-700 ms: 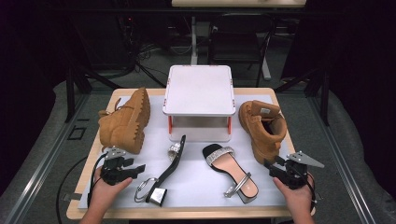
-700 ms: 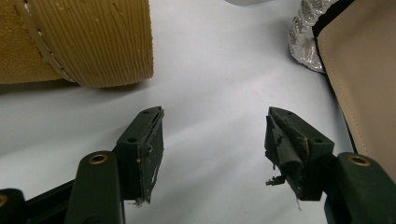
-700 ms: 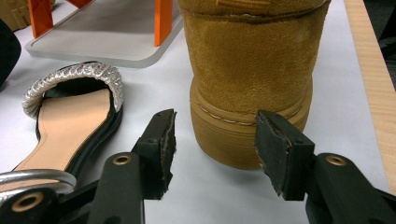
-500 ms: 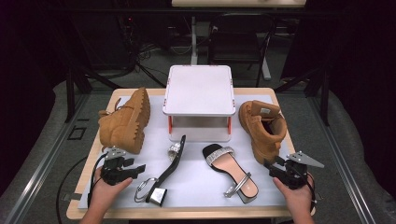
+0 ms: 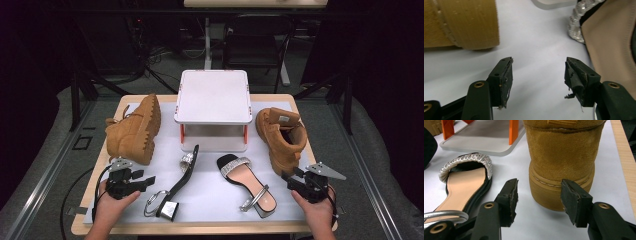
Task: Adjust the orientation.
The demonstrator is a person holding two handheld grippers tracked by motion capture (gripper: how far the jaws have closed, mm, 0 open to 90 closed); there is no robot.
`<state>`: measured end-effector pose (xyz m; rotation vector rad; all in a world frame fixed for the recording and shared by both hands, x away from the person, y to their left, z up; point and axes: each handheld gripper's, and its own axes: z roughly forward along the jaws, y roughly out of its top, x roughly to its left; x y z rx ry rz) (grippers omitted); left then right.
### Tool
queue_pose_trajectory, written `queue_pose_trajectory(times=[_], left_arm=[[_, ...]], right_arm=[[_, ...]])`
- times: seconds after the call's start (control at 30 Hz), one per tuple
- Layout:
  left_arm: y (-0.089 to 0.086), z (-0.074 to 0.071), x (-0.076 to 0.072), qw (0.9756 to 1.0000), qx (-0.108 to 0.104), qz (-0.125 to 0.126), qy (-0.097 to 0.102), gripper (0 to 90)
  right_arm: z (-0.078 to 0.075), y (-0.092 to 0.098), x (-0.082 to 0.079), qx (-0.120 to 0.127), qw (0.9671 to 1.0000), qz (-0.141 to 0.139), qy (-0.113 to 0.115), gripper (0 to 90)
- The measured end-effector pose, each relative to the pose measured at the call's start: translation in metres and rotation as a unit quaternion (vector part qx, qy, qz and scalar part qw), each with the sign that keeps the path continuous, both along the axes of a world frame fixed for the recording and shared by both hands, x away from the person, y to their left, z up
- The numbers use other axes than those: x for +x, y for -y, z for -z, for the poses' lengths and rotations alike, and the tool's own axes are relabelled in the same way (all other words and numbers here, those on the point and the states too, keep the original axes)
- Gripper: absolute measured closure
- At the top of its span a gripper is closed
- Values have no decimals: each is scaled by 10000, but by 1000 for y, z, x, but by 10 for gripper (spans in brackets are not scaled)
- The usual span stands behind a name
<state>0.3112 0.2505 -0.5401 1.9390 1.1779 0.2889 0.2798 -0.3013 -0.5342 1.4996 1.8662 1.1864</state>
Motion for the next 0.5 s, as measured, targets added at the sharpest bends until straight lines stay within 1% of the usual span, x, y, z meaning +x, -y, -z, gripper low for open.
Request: queue_pose_trajectory(times=[0.07,0.17,0.2,0.23,0.27,0.33,0.37,0.43,0.47,0.5], left_arm=[[2,-3,-2,10000,-22,47,34,410],[4,-6,-3,9999,-80,108,34,426],[6,-9,-5,9998,-127,148,53,426],[8,-11,-6,9997,-126,167,81,431],[11,-14,-8,9995,-166,239,98,437],[12,-16,-10,9994,-176,285,115,443],[15,-20,-13,9990,-209,368,106,449],[17,-21,-13,9989,-195,407,107,460],[19,-22,-14,9987,-166,466,93,460],[21,-22,-15,9988,-172,448,95,466]], right_arm=[[0,0,0,8,10000,7,2,476],[0,1,0,19,10000,13,1,476],[0,1,0,21,10000,14,-3,476],[0,1,0,10,10000,22,-9,476],[0,1,0,11,10000,18,-11,476],[0,1,0,18,10000,13,-9,476],[0,1,0,15,10000,3,-2,476],[0,1,0,10,10000,0,-4,476],[1,0,0,15,10000,2,-2,476],[0,1,0,8,10000,-3,-13,476]])
